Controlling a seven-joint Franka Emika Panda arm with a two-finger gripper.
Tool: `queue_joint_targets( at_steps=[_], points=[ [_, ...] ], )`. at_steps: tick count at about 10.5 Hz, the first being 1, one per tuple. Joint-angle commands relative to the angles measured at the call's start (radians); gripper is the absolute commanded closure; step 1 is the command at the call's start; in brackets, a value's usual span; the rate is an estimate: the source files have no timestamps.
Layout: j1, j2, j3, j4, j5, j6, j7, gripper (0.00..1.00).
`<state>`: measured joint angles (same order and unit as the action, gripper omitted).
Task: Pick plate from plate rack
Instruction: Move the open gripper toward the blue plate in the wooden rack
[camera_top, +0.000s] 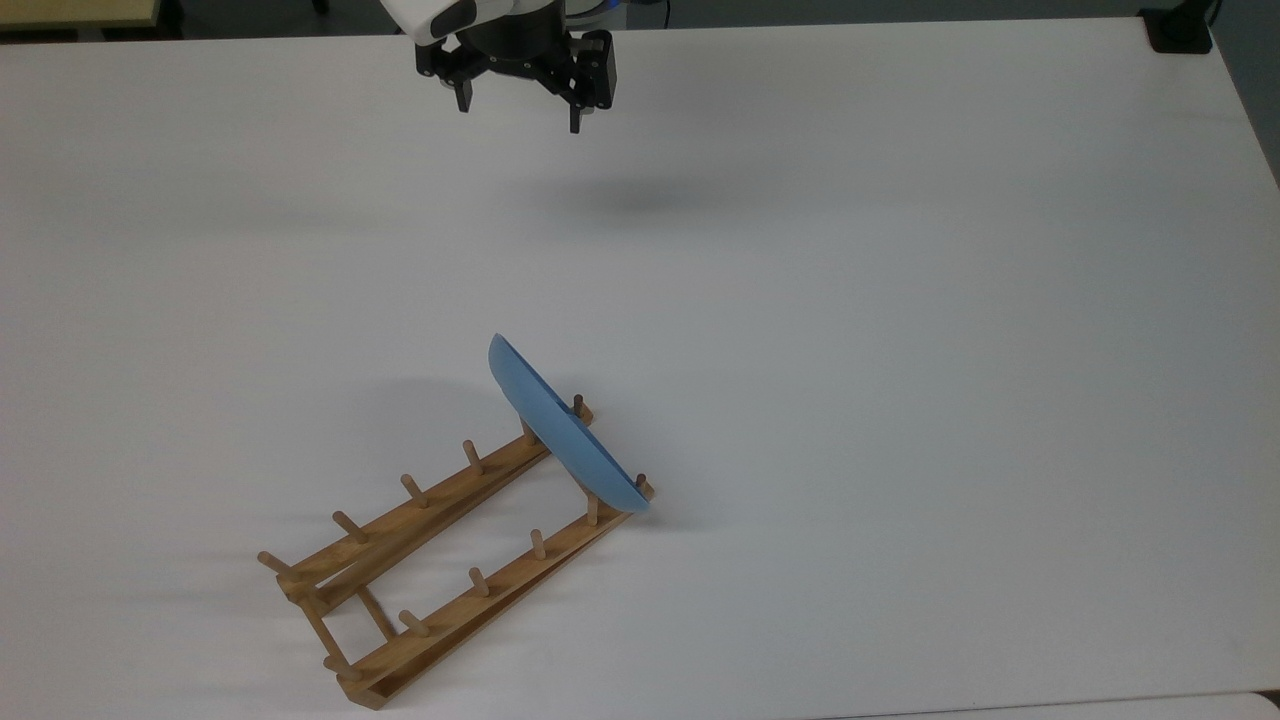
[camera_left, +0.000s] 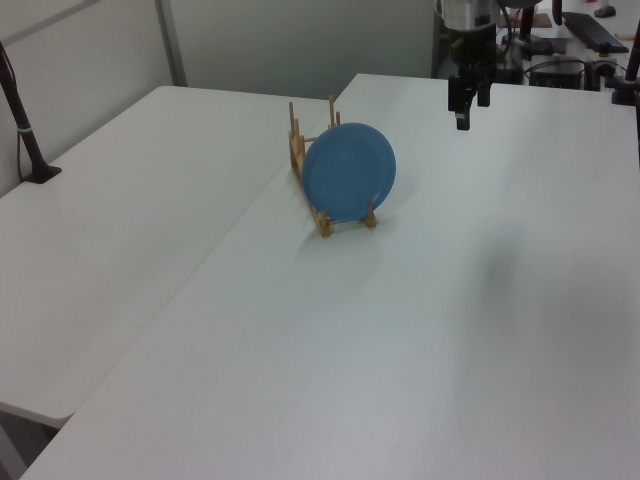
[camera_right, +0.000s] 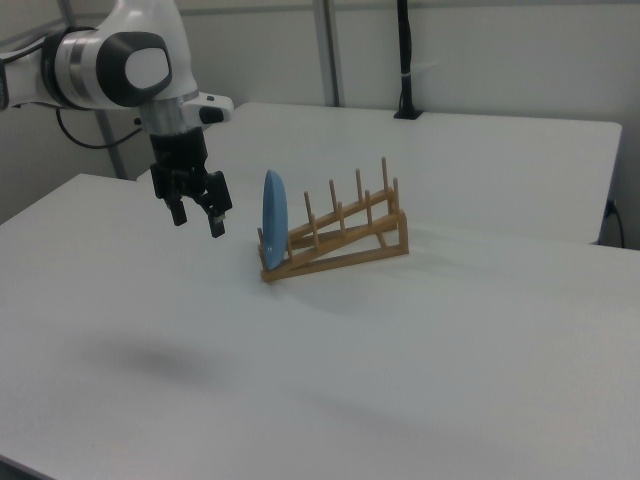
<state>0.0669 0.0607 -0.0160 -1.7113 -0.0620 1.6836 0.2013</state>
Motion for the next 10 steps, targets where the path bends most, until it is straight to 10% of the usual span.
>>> queue_joint_targets(
  at_steps=[1, 10],
  points=[
    [0.008, -0.016, -0.012, -0.016, 0.007, -0.005, -0.014, 0.0],
    [0.004, -0.01, -0.012, -0.005, -0.013, 0.059, -0.023, 0.0]
  ],
)
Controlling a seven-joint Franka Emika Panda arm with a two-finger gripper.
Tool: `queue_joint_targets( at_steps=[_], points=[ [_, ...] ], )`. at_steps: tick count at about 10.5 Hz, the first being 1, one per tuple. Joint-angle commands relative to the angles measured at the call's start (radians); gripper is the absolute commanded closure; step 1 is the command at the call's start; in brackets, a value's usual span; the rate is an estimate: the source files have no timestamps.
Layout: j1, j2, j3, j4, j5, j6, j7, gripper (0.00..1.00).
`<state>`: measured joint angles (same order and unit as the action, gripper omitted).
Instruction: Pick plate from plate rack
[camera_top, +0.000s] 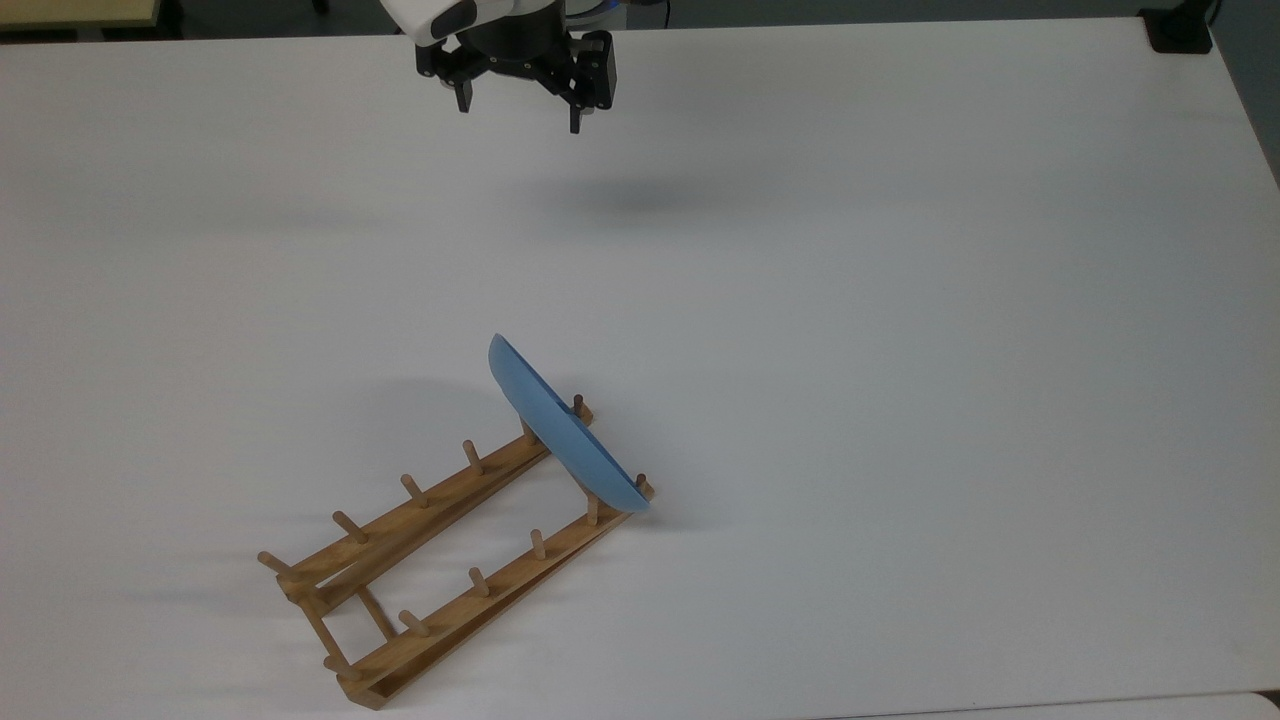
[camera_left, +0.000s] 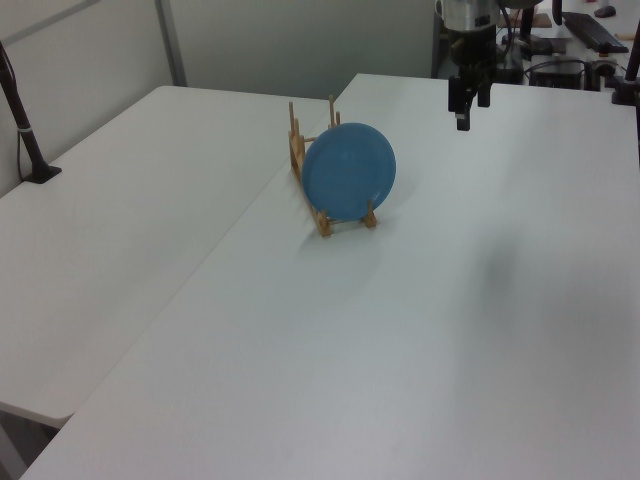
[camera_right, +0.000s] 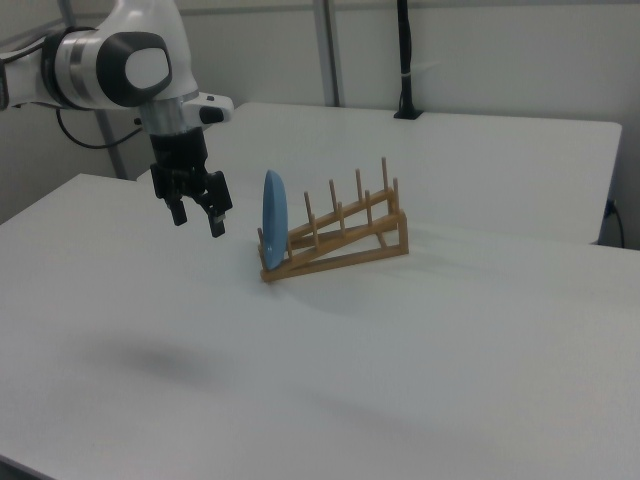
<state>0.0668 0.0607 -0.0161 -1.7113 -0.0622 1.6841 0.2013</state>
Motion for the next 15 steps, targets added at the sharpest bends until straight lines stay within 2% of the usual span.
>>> queue_joint_targets(
  at_steps=[1, 2, 5, 6, 9, 11, 13, 14, 15],
  points=[
    [0.002, -0.004, -0.012, -0.007, -0.03, 0.104, -0.034, 0.0],
    [0.005, 0.013, -0.012, -0.005, -0.068, 0.141, -0.036, 0.0],
    [0.014, 0.034, -0.01, 0.028, -0.102, 0.259, -0.034, 0.0],
    [0.016, 0.045, -0.005, 0.029, -0.161, 0.317, -0.033, 0.01],
    [0.018, 0.083, -0.005, 0.03, -0.339, 0.469, -0.029, 0.14],
    [0.037, 0.118, -0.005, 0.03, -0.396, 0.554, -0.022, 0.19],
    [0.07, 0.195, -0.005, 0.07, -0.467, 0.588, 0.073, 0.22],
    [0.082, 0.233, -0.005, 0.093, -0.529, 0.591, 0.149, 0.22],
    [0.09, 0.261, -0.005, 0.107, -0.6, 0.592, 0.208, 0.26]
  ],
)
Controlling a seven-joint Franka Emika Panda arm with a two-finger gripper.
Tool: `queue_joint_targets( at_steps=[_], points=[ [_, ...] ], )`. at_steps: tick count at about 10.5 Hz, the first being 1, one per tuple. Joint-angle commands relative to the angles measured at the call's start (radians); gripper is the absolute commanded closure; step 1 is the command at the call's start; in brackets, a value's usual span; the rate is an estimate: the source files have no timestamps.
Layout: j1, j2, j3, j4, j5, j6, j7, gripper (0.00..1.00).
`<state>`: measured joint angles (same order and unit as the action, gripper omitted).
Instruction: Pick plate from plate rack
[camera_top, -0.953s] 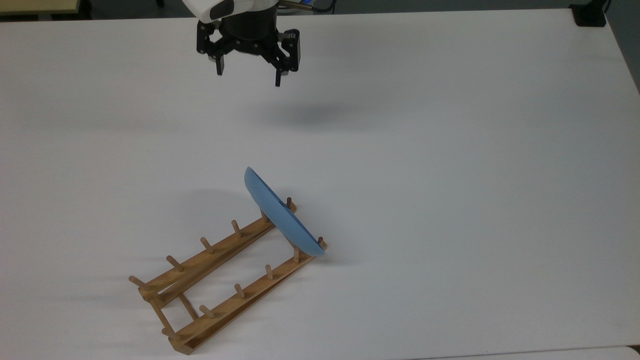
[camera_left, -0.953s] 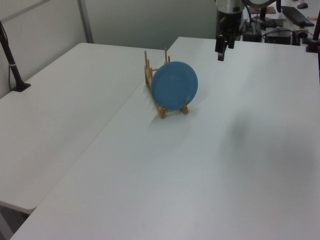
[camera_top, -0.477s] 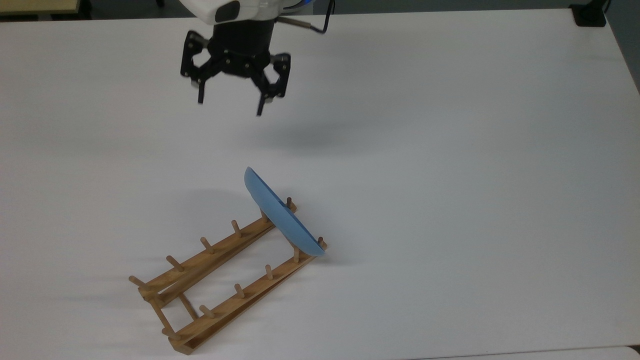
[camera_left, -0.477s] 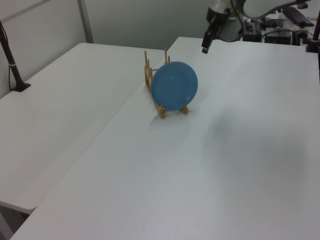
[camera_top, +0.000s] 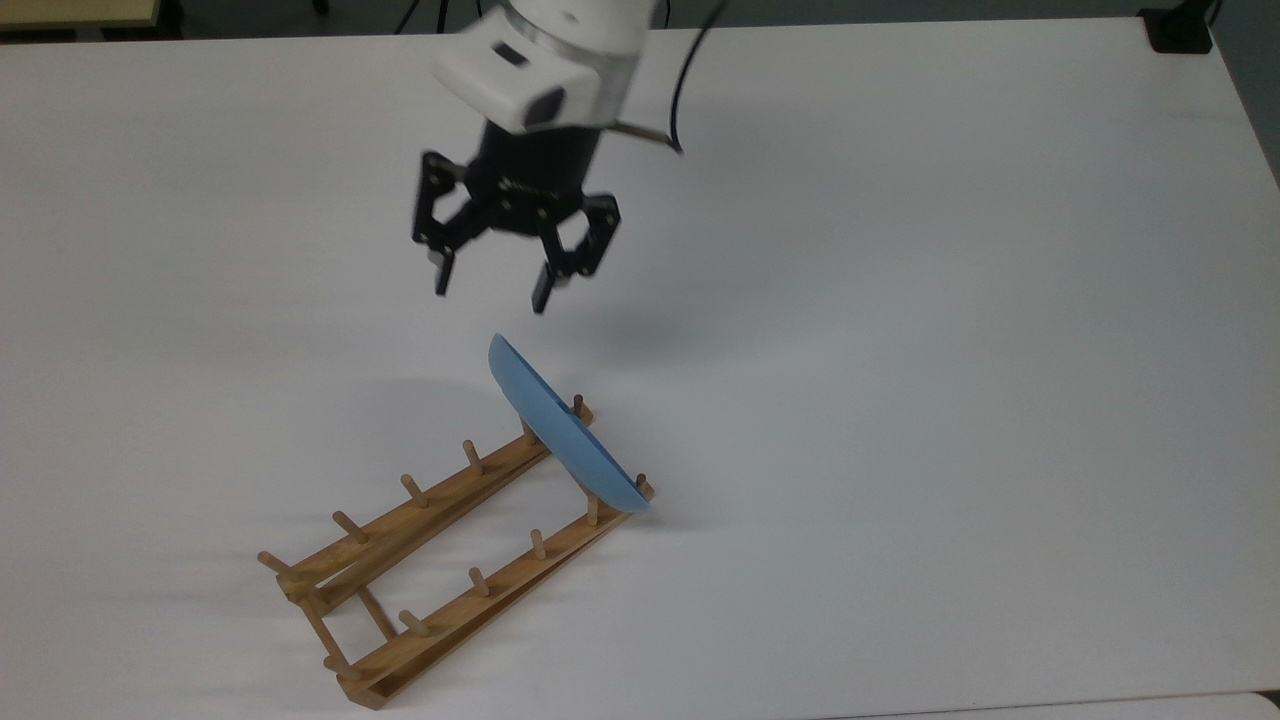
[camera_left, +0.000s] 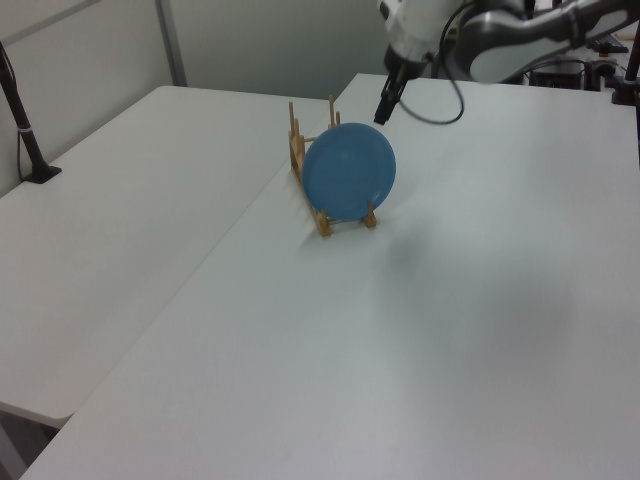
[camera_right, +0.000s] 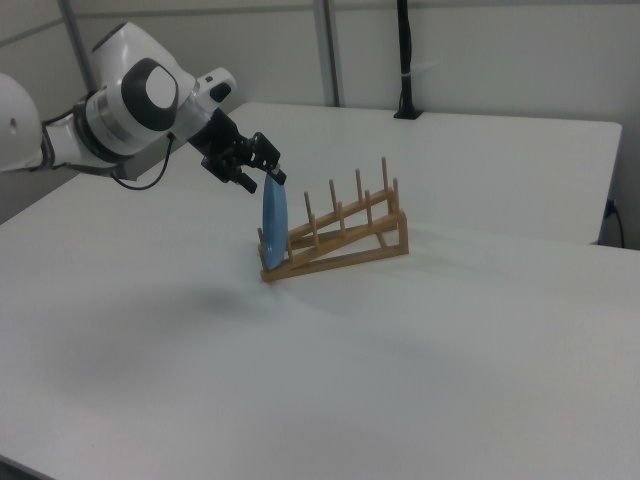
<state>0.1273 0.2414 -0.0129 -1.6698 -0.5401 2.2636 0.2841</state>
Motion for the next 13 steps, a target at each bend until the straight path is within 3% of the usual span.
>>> queue_joint_targets(
  at_steps=[1, 5, 7, 11, 13],
  points=[
    [0.031, 0.104, -0.009, 0.07, -0.176, 0.017, 0.165, 0.28],
    [0.035, 0.116, -0.009, 0.071, -0.262, 0.091, 0.228, 0.44],
    [0.045, 0.116, -0.007, 0.07, -0.273, 0.093, 0.227, 0.65],
    [0.045, 0.122, -0.007, 0.07, -0.313, 0.1, 0.227, 0.75],
    [0.045, 0.124, -0.006, 0.07, -0.313, 0.099, 0.227, 0.86]
  ],
)
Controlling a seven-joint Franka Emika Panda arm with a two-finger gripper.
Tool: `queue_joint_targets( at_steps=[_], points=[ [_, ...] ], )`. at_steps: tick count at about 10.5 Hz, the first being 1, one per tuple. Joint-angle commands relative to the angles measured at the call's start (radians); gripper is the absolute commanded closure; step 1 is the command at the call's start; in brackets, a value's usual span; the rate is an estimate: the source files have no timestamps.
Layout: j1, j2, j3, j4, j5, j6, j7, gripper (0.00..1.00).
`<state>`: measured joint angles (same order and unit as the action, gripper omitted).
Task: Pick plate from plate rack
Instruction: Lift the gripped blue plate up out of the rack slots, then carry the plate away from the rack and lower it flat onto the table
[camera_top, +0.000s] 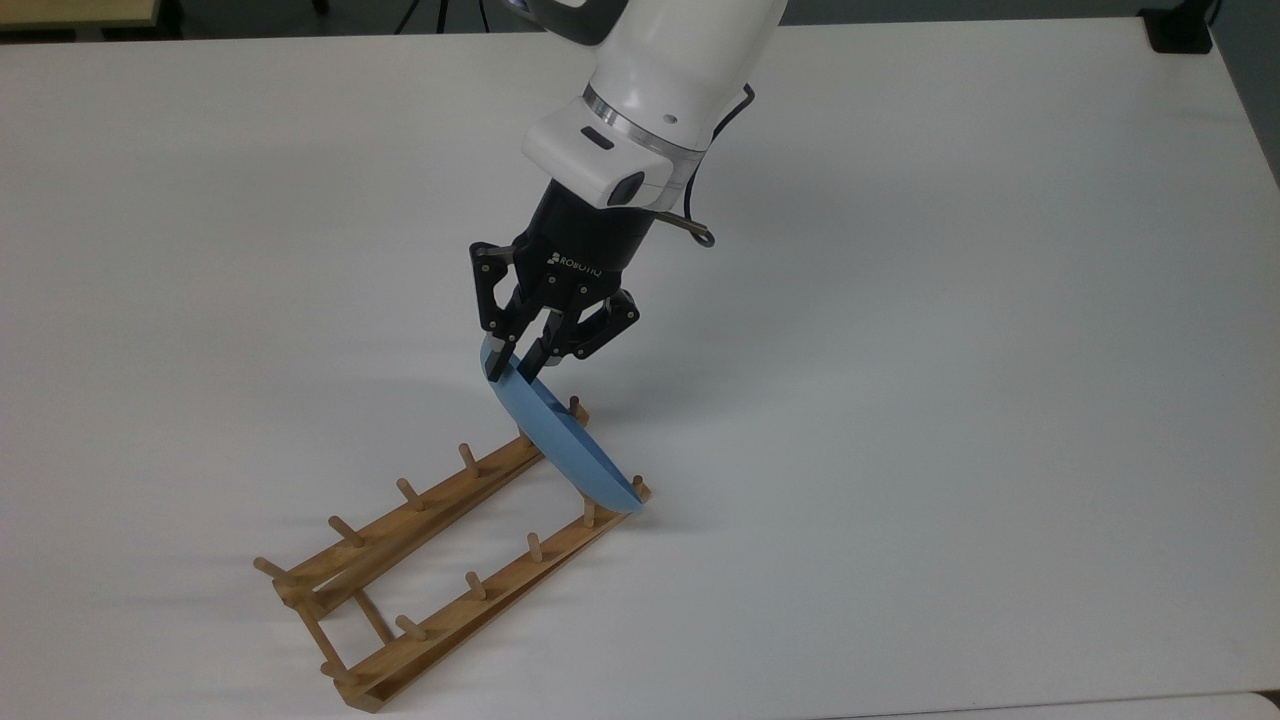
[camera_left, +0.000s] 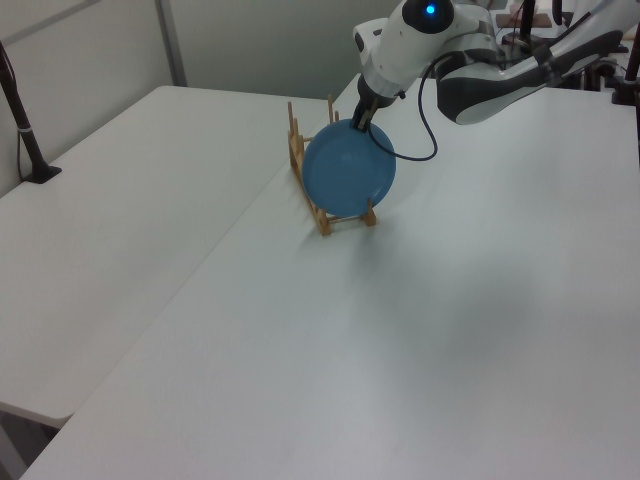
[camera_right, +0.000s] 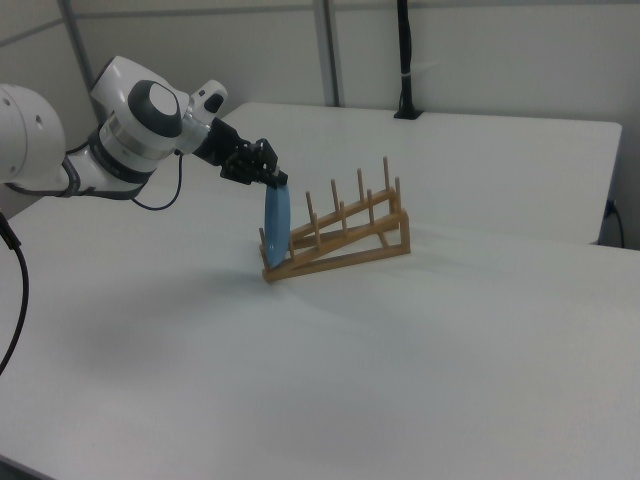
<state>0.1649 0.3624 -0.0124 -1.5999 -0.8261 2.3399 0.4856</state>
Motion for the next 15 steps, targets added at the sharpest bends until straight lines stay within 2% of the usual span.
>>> queue_joint_targets(
  at_steps=[1, 2, 8, 10, 11, 12, 14, 15],
  points=[
    [0.008, 0.003, -0.004, 0.0, -0.027, 0.022, 0.025, 0.91],
    [0.008, 0.003, -0.004, 0.0, -0.028, 0.024, 0.025, 0.95],
    [-0.001, -0.017, -0.004, 0.052, -0.08, 0.024, 0.033, 0.99],
    [-0.005, -0.022, -0.004, 0.052, -0.067, 0.038, 0.108, 1.0],
    [-0.005, -0.025, -0.004, 0.051, -0.023, 0.083, 0.181, 1.0],
    [-0.01, -0.026, -0.009, 0.051, 0.069, 0.122, 0.248, 1.0],
    [-0.015, -0.042, -0.011, 0.046, 0.348, 0.125, 0.251, 1.0],
    [-0.013, -0.049, -0.006, 0.037, 0.484, 0.11, 0.207, 1.0]
  ],
)
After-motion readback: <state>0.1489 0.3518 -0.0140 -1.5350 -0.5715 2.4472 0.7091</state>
